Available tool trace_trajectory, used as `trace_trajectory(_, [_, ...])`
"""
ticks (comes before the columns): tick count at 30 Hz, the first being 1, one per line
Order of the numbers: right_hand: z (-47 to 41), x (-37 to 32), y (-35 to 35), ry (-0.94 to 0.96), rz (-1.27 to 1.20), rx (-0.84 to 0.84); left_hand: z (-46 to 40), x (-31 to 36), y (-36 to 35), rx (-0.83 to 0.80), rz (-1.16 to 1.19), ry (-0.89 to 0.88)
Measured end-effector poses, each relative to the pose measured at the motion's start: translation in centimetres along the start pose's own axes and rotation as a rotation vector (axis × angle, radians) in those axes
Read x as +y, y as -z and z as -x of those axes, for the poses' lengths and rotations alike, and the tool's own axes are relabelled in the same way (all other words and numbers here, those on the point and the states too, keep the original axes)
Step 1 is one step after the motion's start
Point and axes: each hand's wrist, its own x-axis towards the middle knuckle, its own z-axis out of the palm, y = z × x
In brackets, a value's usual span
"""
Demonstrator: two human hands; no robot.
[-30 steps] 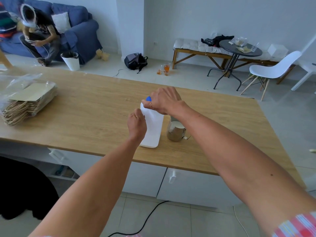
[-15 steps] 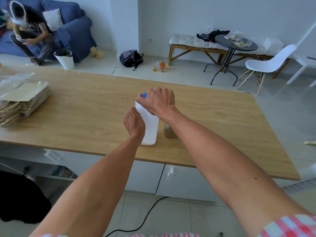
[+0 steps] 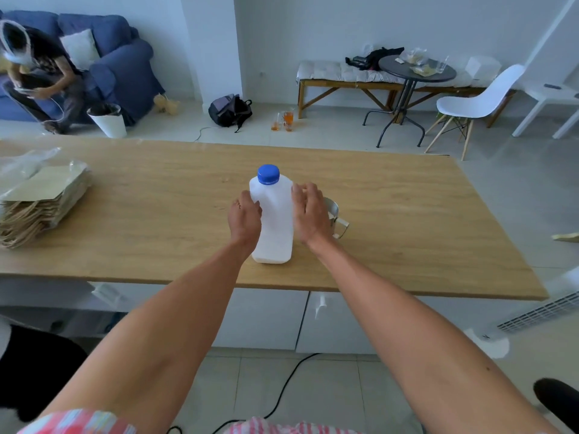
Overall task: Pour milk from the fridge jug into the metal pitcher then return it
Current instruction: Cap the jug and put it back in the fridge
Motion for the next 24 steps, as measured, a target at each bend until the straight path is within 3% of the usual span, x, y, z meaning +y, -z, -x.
trace_trajectory(7, [2.6, 2.5, -4.1, -0.396, -0.226, -0.172, 1.2, 1.9, 1.7, -0.042, -0.007, -0.055])
trace_trajectory(12, [4.0, 2.1, -4.6, -0.630, -0.533, -0.266, 2.4, 2.6, 3.1, -0.057, -0.004, -0.101])
trace_trajectory(24, [2.3, 3.5, -6.0, -0.643, -0.498, -0.367, 2.7, 2.4, 3.4, 0.056, -0.023, -0.099])
